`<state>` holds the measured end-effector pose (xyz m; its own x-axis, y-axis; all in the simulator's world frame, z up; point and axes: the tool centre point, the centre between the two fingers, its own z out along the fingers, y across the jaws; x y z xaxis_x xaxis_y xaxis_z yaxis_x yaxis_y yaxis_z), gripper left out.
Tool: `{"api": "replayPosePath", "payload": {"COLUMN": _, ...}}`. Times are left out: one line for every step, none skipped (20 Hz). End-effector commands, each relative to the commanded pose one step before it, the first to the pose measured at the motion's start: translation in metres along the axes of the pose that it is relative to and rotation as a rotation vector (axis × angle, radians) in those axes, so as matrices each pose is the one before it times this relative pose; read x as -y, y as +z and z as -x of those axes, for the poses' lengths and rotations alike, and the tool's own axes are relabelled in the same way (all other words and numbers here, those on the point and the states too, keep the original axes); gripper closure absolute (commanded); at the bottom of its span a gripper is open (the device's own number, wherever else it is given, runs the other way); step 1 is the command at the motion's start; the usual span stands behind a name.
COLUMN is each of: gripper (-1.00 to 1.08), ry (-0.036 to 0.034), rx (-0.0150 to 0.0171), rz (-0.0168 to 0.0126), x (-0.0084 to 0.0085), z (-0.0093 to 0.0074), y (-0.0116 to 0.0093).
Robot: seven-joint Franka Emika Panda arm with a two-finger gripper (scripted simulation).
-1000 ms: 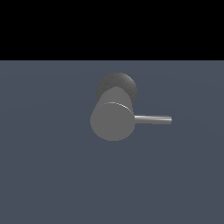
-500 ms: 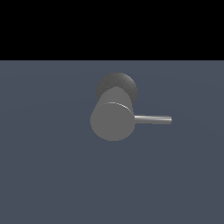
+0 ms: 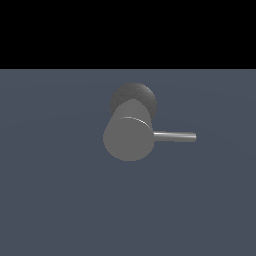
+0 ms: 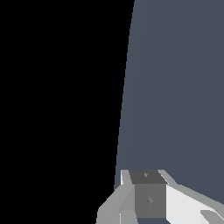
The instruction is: Turn on the faucet by rotating a designated handle.
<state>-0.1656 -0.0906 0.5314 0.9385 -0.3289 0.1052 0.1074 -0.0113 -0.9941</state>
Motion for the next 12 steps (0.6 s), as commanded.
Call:
{"api": "replayPosePath", "payload": {"gripper": 1.08, "ry": 0.0315, "rx": -0.04071, "rz": -0.0868, "x": -0.00473, "z": -0.01011, "y": -0.01045}}
{"api": "replayPosePath", "payload": {"gripper": 1.08, "ry": 0.01396, "rx": -0.01641, "rz": -0.03337, "x": -0.00208, "z": -0.00428, "y": -0.00423}}
{"api": "replayPosePath", "payload": {"gripper": 1.08, "ry": 0.01438, "rx": -0.01679, "rz": -0.03293, "x": -0.00218, "z": -0.00443, "y": -0.00432}}
{"api": "replayPosePath", "payload": {"gripper": 1.08, "ry": 0.01479, "rx": -0.01718, "rz": -0.03248, "x": -0.00228, "z": -0.00457, "y": -0.00441}}
{"api": "replayPosePath", "payload": {"gripper": 1.08, "ry": 0.0152, "rx": -0.01758, "rz": -0.03201, "x": -0.00238, "z": -0.00472, "y": -0.0045}}
{"api": "replayPosePath", "payload": {"gripper": 1.08, "ry": 0.01559, "rx": -0.01799, "rz": -0.03153, "x": -0.00249, "z": -0.00487, "y": -0.00458}}
{"api": "replayPosePath", "payload": {"gripper": 1.08, "ry": 0.01598, "rx": -0.01842, "rz": -0.03103, "x": -0.00259, "z": -0.00503, "y": -0.00468}}
{"api": "replayPosePath", "payload": {"gripper": 1.08, "ry": 0.01635, "rx": -0.01885, "rz": -0.03052, "x": -0.00269, "z": -0.00518, "y": -0.00476}}
{"api": "replayPosePath", "payload": {"gripper": 1.08, "ry": 0.0167, "rx": -0.01929, "rz": -0.02999, "x": -0.0028, "z": -0.00534, "y": -0.00485}}
{"api": "replayPosePath", "payload": {"gripper": 1.08, "ry": 0.01704, "rx": -0.01974, "rz": -0.02945, "x": -0.0029, "z": -0.0055, "y": -0.00494}}
{"api": "replayPosePath", "payload": {"gripper": 1.08, "ry": 0.01737, "rx": -0.02019, "rz": -0.02889, "x": -0.003, "z": -0.00566, "y": -0.00503}}
{"api": "replayPosePath", "payload": {"gripper": 1.08, "ry": 0.01768, "rx": -0.02066, "rz": -0.02833, "x": -0.0031, "z": -0.00582, "y": -0.00512}}
